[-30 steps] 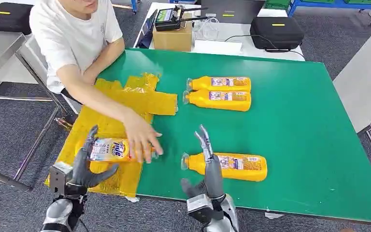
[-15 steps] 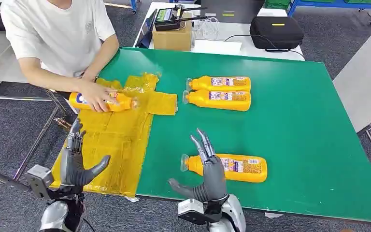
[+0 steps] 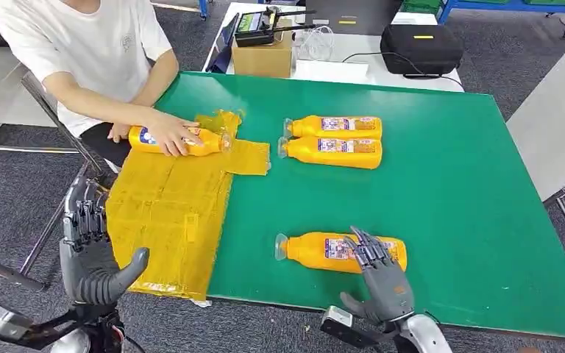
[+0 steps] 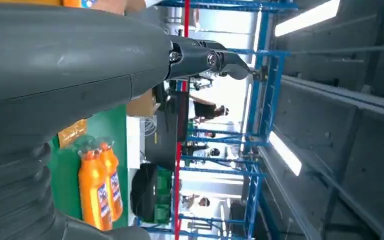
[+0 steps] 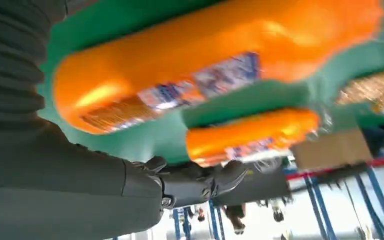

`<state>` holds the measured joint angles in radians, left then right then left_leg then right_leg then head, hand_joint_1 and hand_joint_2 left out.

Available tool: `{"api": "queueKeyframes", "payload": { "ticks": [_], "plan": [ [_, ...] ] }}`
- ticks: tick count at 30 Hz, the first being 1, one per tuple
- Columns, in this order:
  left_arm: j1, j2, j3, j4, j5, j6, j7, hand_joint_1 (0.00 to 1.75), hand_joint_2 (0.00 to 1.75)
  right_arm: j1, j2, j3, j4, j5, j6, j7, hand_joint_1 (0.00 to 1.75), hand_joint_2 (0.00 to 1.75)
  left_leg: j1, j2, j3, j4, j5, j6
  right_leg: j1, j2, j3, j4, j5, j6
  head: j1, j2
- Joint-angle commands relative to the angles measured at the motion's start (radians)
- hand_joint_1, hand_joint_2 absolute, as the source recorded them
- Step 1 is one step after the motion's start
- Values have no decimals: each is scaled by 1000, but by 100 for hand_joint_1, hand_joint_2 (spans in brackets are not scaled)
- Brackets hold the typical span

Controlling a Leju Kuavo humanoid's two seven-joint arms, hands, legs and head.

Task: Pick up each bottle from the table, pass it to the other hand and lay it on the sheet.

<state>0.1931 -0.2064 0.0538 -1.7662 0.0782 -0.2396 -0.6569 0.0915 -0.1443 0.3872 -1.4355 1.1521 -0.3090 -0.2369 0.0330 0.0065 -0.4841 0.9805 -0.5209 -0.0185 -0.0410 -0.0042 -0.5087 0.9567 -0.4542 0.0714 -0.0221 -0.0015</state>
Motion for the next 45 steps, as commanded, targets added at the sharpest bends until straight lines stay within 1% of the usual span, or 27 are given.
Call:
{"api": "queueKeyframes", "payload": {
  "ticks": [1, 2, 5, 6, 8, 9, 10, 11, 15, 16, 17, 18, 20, 21, 23, 25, 30, 33, 34, 35, 36, 37, 38, 39, 41, 42, 45],
  "plan": [
    [-11, -1, -10, 40, -25, -26, -1, 0, 175, -28, -118, -26, -13, 23, 95, 67, 0, 175, 0, -1, 4, -4, 0, 5, 2, 0, 4, -4, 1, -7, 0, 0],
    [-8, -8, -6, 42, 10, -48, 17, 0, 175, -29, -125, -28, 1, 19, 118, 71, 0, 175, -1, -1, 1, -1, 0, 3, 0, 0, 2, -1, 0, -3, 0, 0],
    [-9, -4, -43, 28, 34, -83, 37, 0, 175, -51, -140, -24, 88, -17, 162, 65, 0, 175, 0, 0, 4, -4, 0, 4, 1, 1, 5, -4, 0, -6, 0, 0],
    [-11, 3, -64, 27, 27, -90, 40, 0, 175, -67, -138, -23, 118, -17, 165, 60, 0, 175, 0, -1, 2, -2, 0, 2, 0, 0, 3, -2, 0, -3, 0, 0],
    [-15, 16, -110, 22, -6, -74, 31, 0, 175, -126, -109, -23, 207, 0, 134, 41, 0, 175, 0, -1, 4, -4, 0, 4, 1, 0, 5, -4, 1, -6, 0, 0],
    [-18, 20, -124, 25, -9, -72, 29, 0, 175, -154, -94, -21, 240, 12, 124, 41, 0, 175, 0, 1, 1, -2, 0, 2, 1, 1, 2, -2, 1, -3, 0, 0],
    [-20, 20, -132, 28, -15, -67, 27, 0, 175, -179, -82, -19, 258, 12, 131, 41, 0, 175, 0, 2, 3, -3, 0, 3, 1, 2, 3, -3, 1, -5, 0, 0],
    [-22, 24, -139, 32, -23, -51, 21, 0, 175, -209, -69, -7, 295, 21, 130, 39, 0, 175, 0, 2, 2, -2, 0, 2, 1, 3, 2, -2, 2, -4, 0, 0],
    [-24, 29, -133, 42, -20, -40, 17, 0, 175, -240, -58, 10, 324, 20, 144, 39, 0, 175, 0, 3, 3, -3, 1, 2, 1, 3, 2, -3, 2, -5, 0, 0],
    [-23, 29, -131, 43, -18, -41, 16, 0, 175, -246, -60, 16, 331, 27, 144, 43, 0, 175, 0, 2, 2, -2, 0, 2, 1, 3, 2, -2, 1, -3, 0, 0],
    [-23, 29, -131, 43, -18, -41, 16, 0, 175, -246, -60, 16, 331, 27, 144, 43, 0, 175, 0, 3, 4, -4, 1, 2, 1, 3, 3, -3, 2, -5, 0, 0],
    [-23, 29, -131, 43, -18, -41, 16, 0, 175, -246, -60, 16, 331, 27, 144, 43, 0, 175, 0, 2, 3, -2, 0, 1, 1, 2, 2, -1, 1, -3, 0, 0],
    [-22, 31, -129, 44, -17, -42, 16, 0, 175, -250, -62, 18, 338, 28, 143, 45, 0, 175, 1, 2, 4, -3, 0, 2, 1, 2, 4, -3, 1, -5, 0, 0],
    [-22, 31, -129, 44, -17, -42, 16, 0, 175, -250, -62, 18, 338, 28, 143, 45, 0, 175, 0, 1, 3, -2, 0, 2, 1, 1, 3, -2, 0, -3, 0, 0],
    [-23, 31, -128, 44, -14, -45, 15, 0, 175, -255, -62, 22, 346, 30, 140, 47, 0, 175, 1, 2, 6, -5, 0, 3, 2, 2, 5, -4, 1, -6, 0, 0],
    [-25, 30, -124, 50, -10, -47, 14, 0, 175, -283, -50, 27, 382, 32, 125, 53, 0, 175, 0, 1, 3, -2, 0, 2, 1, 1, 3, -1, 0, -3, 0, 0],
    [-37, 28, -122, 62, -12, -40, 7, 0, 175, -352, 0, 50, 472, 39, 95, 38, 0, 175, 0, 3, 4, -3, 1, 2, 1, 4, 3, -2, 2, -5, 0, 0],
    [-37, 31, -124, 63, -17, -38, 1, 0, 175, -383, 7, 78, 508, 31, 125, 41, 0, 175, 0, 3, 4, -3, 1, 2, 1, 3, 3, -2, 2, -5, 0, 0],
    [-35, 32, -123, 62, -19, -38, -2, 0, 175, -400, 0, 93, 535, 26, 158, 53, 0, 175, 1, 3, 5, -4, 1, 3, 2, 4, 3, -3, 2, -6, 0, 0],
    [-34, 32, -120, 61, -20, -36, -4, 0, 175, -422, -10, 109, 571, 26, 217, 79, 0, 175, 1, 3, 4, -3, 1, 2, 1, 3, 3, -2, 1, -4, 0, 0],
    [-35, 32, -117, 63, -22, -38, -4, 0, 175, -461, -30, 145, 624, 20, 298, 92, 0, 175, 1, 3, 6, -4, 1, 3, 2, 4, 4, -3, 2, -6, 0, 0],
    [-47, 33, -116, 78, -22, -41, -5, 0, 175, -518, -51, 183, 704, -3, 351, 59, 0, 175, 1, 2, 5, -2, 1, 2, 1, 3, 3, -2, 1, -4, 0, 0],
    [-54, 29, -113, 88, -20, -45, -6, 0, 175, -555, -54, 204, 768, -21, 370, 51, 159, 175, 0, 3, 6, -3, 1, 3, 1, 4, 4, -3, 2, -5, 0, 0],
    [-67, 27, -114, 103, -17, -50, -7, 0, 175, -604, -59, 243, 839, -21, 399, 48, 175, 175, 0, 3, 5, -2, 1, 2, 1, 4, 3, -1, 2, -3, 0, 0],
    [-74, 25, -114, 114, -14, -52, -8, 0, 175, -631, -58, 256, 883, -38, 403, 37, 175, 175, 1, 8, 9, -4, 2, 4, 2, 8, 6, -5, 4, -5, 0, 0],
    [-74, 25, -114, 114, -14, -52, -8, 0, 175, -631, -58, 256, 883, -38, 403, 37, 175, 175, 0, 12, 11, -2, 1, 2, 1, 12, 7, -2, 3, -3, 0, 0],
    [-73, 26, -115, 113, -13, -50, -9, 0, 175, -636, -54, 269, 896, -48, 411, 43, 175, 175, 1, 6, 13, -4, 3, 3, 2, 6, 10, -6, 5, -4, 0, 0]
  ]
}}
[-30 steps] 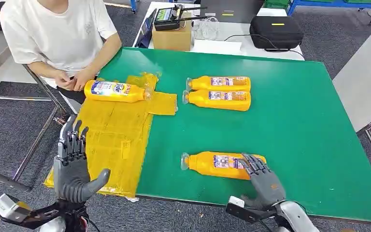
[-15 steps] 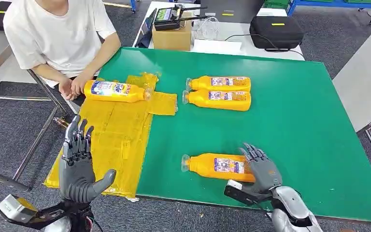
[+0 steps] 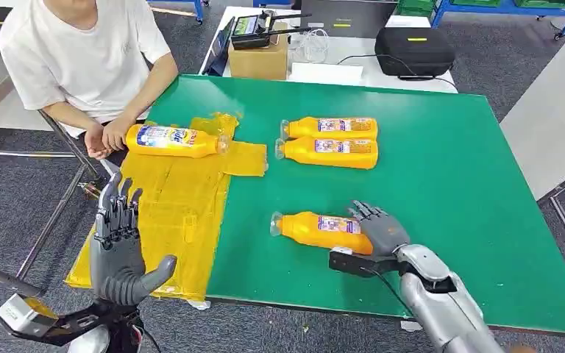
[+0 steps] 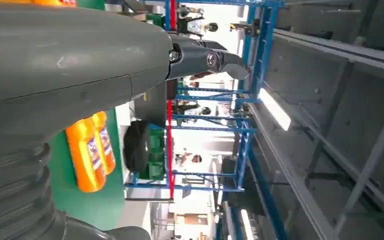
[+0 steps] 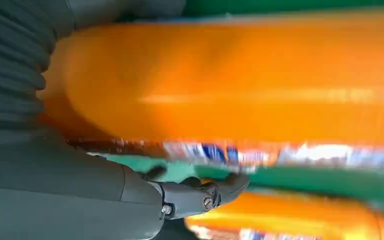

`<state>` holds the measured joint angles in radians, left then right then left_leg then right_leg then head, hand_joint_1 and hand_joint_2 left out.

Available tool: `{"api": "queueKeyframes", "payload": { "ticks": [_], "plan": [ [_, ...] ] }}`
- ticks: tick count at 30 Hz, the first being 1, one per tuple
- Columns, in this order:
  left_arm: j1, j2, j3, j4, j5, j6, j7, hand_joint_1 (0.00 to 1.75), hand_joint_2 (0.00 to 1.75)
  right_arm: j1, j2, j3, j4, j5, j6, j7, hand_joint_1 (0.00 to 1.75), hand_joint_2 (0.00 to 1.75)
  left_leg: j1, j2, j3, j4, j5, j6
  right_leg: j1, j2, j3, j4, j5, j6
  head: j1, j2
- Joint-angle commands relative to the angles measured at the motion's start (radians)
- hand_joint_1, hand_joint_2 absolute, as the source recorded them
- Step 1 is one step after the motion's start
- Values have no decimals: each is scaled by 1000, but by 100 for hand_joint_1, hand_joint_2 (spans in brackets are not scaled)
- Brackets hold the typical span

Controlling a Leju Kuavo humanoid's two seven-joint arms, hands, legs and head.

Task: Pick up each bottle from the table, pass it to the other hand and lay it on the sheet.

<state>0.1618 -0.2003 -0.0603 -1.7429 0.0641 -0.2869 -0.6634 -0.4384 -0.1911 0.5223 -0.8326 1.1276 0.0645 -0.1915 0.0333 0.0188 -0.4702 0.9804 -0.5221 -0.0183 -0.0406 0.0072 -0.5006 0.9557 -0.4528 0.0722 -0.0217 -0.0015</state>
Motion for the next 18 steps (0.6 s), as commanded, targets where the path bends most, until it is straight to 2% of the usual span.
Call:
{"api": "queueKeyframes", "payload": {
  "ticks": [1, 6, 7, 14, 15, 17, 18],
  "plan": [
    [-42, 24, -2, 91, 3, -5, -3, 0, 175, -118, -17, 151, 305, -31, 65, -1, 175, 175, 0, -5, 2, -2, 2, 2, 1, -4, 4, -3, 1, -3, 0, 0],
    [-51, 33, -4, 100, 5, 1, -10, 0, 175, -154, -63, 197, 329, -83, 127, -16, 175, 175, 0, -7, 3, -3, 4, 3, 1, -6, 6, -4, 3, -5, 0, 0],
    [-53, 33, -5, 101, 4, 4, -11, 0, 175, -153, -64, 202, 335, -90, 131, -18, 175, 175, 0, -8, 6, -1, 2, 2, 1, -6, 9, -3, 1, -3, 0, 0],
    [-50, 34, -5, 100, 4, 5, -12, 0, 175, -151, -66, 203, 335, -94, 133, -21, 175, 175, 0, -10, 4, -2, 4, 3, 1, -8, 8, -4, 3, -4, 0, 0],
    [-43, 39, -15, 94, 0, 25, -17, 0, 175, -65, -35, 124, 254, -252, 0, -123, 175, 175, 0, -10, 8, -1, 2, 2, 1, -7, 6, -2, 1, -3, 0, 0],
    [-39, 40, -17, 90, 0, 26, -17, 0, 175, -58, -33, 126, 241, -252, -1, -112, 175, 175, 0, -13, 6, -3, 4, 3, 1, -10, 5, -5, 2, -4, 0, 0],
    [-39, 40, -17, 90, 0, 26, -17, 0, 175, -58, -33, 126, 241, -252, -1, -112, 175, 175, 1, -12, 7, -3, 3, 3, 2, -9, 13, -7, 2, -4, 0, 0]
  ]
}}
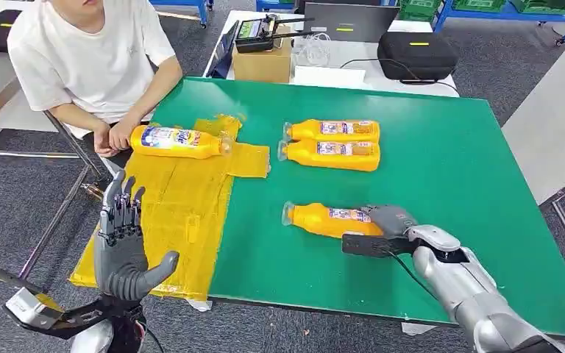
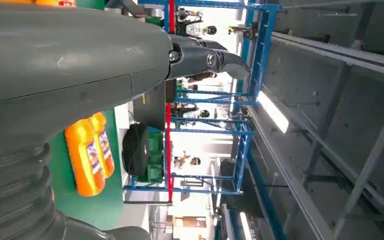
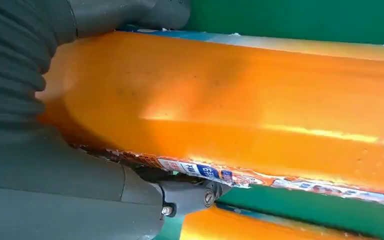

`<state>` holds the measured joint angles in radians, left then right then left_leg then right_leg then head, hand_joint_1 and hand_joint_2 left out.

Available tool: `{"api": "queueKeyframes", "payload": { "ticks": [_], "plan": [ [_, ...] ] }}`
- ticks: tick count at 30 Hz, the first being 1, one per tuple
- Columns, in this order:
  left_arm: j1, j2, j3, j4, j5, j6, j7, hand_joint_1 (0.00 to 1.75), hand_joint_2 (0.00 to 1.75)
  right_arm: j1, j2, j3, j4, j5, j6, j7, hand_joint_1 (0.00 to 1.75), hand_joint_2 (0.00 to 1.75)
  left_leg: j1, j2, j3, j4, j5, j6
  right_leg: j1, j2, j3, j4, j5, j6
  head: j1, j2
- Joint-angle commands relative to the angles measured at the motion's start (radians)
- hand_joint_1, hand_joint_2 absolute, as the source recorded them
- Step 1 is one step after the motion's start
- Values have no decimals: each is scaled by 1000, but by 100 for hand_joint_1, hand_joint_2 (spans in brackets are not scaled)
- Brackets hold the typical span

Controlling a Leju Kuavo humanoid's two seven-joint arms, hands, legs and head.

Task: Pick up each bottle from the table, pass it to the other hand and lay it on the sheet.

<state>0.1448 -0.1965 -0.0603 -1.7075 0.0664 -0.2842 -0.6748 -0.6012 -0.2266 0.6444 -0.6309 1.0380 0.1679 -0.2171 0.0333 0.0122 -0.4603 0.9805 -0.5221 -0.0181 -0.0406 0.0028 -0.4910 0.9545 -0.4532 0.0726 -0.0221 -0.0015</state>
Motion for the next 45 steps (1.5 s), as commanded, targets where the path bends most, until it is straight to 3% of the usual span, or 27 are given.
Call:
{"api": "queueKeyframes", "payload": {
  "ticks": [1, 3, 4, 7, 10, 13, 16, 18, 21, 28, 32, 34, 36, 45],
  "plan": [
    [-22, 36, -17, 55, -2, 23, -6, 0, 175, 105, 2, 4, 39, -162, -105, -87, 175, 175, 1, -2, -2, -3, 2, 2, 2, -2, 4, -4, 2, -5, 0, 0],
    [-22, 36, -17, 54, -2, 23, -6, 0, 175, 103, -1, 4, 38, -162, -105, -87, 175, 175, 1, -2, -3, -3, 2, 2, 2, -2, 3, -4, 2, -5, 0, 0],
    [-17, 37, -18, 49, -15, 41, -4, 0, 175, 138, 7, -45, -15, -213, -163, -120, 175, 175, 1, -3, -3, -4, 3, 3, 2, -3, 3, -5, 3, -6, 0, 0],
    [6, 35, -41, 46, -76, 118, 54, 0, 175, 301, 67, -195, -288, -277, -325, -171, 175, 175, 2, -4, -2, -6, 4, 3, 4, -4, 3, -8, 3, -7, 0, 0],
    [1, 32, -109, 122, -24, 77, 136, 0, 175, 433, 153, -296, -565, -321, -378, -178, 175, 175, 3, -4, -4, -5, 3, 3, 4, -4, 3, -6, 2, -7, 0, 0],
    [-2, 30, -117, 134, -22, 84, 131, 0, 175, 436, 149, -297, -584, -316, -377, -174, 175, 175, 2, -1, -8, -2, 0, 1, 2, 0, -2, -1, 0, -4, 0, 0],
    [-28, 64, -203, 192, -12, 51, 160, 0, 175, 455, 228, -368, -622, -396, -408, -278, 175, 175, 1, -5, -17, -2, 1, 2, 2, -4, -10, 0, 0, -4, 0, 0],
    [-47, 79, -230, 206, -108, 103, 102, 0, 175, 446, 236, -345, -632, -410, -375, -296, 175, 175, 1, -7, -18, -3, 2, 3, 2, -7, -10, -2, 0, -5, 1, 0],
    [-57, 89, -221, 194, -53, 47, 129, 0, 175, 441, 250, -342, -623, -425, -374, -308, 175, 175, 1, -3, -18, -3, 1, 3, 1, -2, -11, -1, 0, -5, 0, 0],
    [-46, 44, -148, 129, 61, 11, 117, 0, 175, 439, 314, -311, -643, -465, -393, -364, 175, 175, 1, -2, -20, -2, 1, 2, 2, -2, -14, -1, 1, -5, 0, 0],
    [-60, 31, -191, 127, 69, -40, 97, 0, 175, 411, 394, -186, -604, -522, -330, -419, 175, 175, 2, -1, -19, -2, 1, 3, 3, -1, -14, -1, 1, -6, 0, 0],
    [-84, -1, -196, 141, 72, 12, 100, 0, 175, 388, 425, -119, -568, -518, -358, -428, 175, 175, 2, 0, -19, -2, 0, 3, 2, 1, -15, 0, 1, -6, 0, 0],
    [-102, -20, -197, 169, 111, 43, 151, 0, 175, 373, 426, -74, -549, -495, -392, -436, 175, 175, 2, 1, -21, -1, 0, 3, 2, 1, -15, 1, 1, -5, 0, 0],
    [-128, 11, -266, 190, 107, 34, 135, 0, 175, 315, 436, 31, -484, -496, -404, -442, 175, 175, 2, -3, -19, -3, 1, 3, 2, -3, -12, -2, 1, -5, 1, 0]
  ]
}}
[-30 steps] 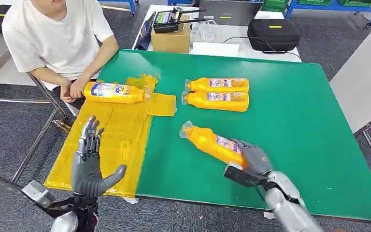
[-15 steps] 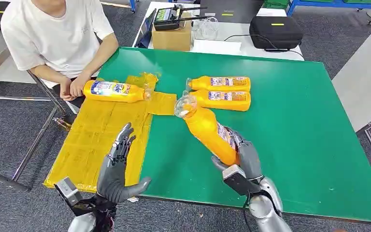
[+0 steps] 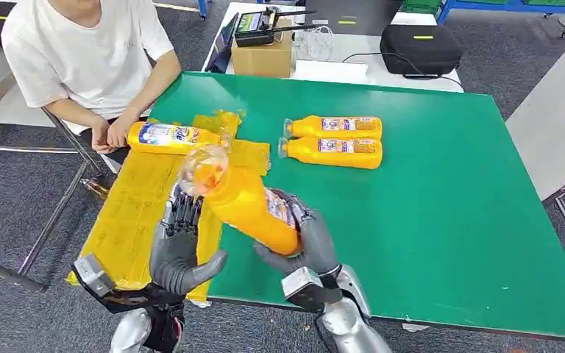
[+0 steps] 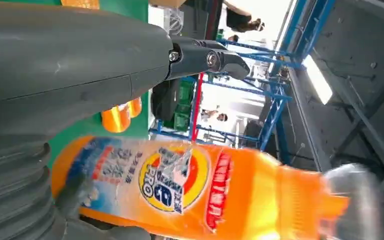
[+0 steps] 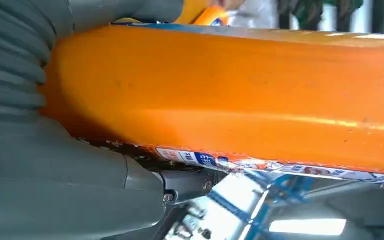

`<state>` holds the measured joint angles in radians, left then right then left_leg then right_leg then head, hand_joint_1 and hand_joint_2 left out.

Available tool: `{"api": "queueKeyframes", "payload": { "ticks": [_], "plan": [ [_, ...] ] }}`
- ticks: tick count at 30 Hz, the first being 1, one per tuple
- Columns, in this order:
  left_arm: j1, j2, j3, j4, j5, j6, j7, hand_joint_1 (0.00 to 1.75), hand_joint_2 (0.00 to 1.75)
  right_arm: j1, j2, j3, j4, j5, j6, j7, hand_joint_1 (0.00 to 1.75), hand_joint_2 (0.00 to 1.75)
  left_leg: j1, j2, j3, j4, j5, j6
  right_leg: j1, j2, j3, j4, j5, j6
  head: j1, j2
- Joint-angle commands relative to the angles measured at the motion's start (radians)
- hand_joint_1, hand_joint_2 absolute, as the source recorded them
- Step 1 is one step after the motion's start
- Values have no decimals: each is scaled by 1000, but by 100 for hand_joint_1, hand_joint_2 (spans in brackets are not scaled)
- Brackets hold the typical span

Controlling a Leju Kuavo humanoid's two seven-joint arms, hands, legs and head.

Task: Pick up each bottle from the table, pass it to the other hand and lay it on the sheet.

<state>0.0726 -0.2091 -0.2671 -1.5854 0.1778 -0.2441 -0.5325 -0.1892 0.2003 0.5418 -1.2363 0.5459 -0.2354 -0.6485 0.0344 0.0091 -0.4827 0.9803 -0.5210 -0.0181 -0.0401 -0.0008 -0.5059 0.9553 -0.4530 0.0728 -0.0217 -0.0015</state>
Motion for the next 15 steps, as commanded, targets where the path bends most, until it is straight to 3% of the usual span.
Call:
{"api": "queueKeyframes", "payload": {
  "ticks": [1, 8, 10, 15],
  "plan": [
    [-58, 23, -65, 67, -4, -7, -7, 0, 175, -104, 15, 152, 123, -4, 0, -12, 175, 175, 0, 0, 2, -2, 0, 2, 1, 0, 1, -1, 0, -3, 0, 0],
    [-58, 35, -94, 46, 32, -59, -24, 0, 175, -131, 23, 224, 166, -9, 5, 7, 175, 175, 0, 0, 3, -3, 0, 3, 2, 1, 2, -3, 1, -6, 0, 0],
    [-47, 36, -89, 22, 29, -68, -39, 0, 175, -160, 17, 250, 209, 39, 3, 70, 175, 175, 0, 0, 2, -2, 0, 2, 1, 0, 1, -2, 0, -4, 0, 0],
    [-51, 32, -54, 33, 31, -78, -34, 0, 175, -193, 11, 285, 261, 91, 26, 116, 175, 175, 0, 0, 1, -2, 0, 2, 1, 1, 1, -2, 0, -3, 0, 0]
  ]
}}
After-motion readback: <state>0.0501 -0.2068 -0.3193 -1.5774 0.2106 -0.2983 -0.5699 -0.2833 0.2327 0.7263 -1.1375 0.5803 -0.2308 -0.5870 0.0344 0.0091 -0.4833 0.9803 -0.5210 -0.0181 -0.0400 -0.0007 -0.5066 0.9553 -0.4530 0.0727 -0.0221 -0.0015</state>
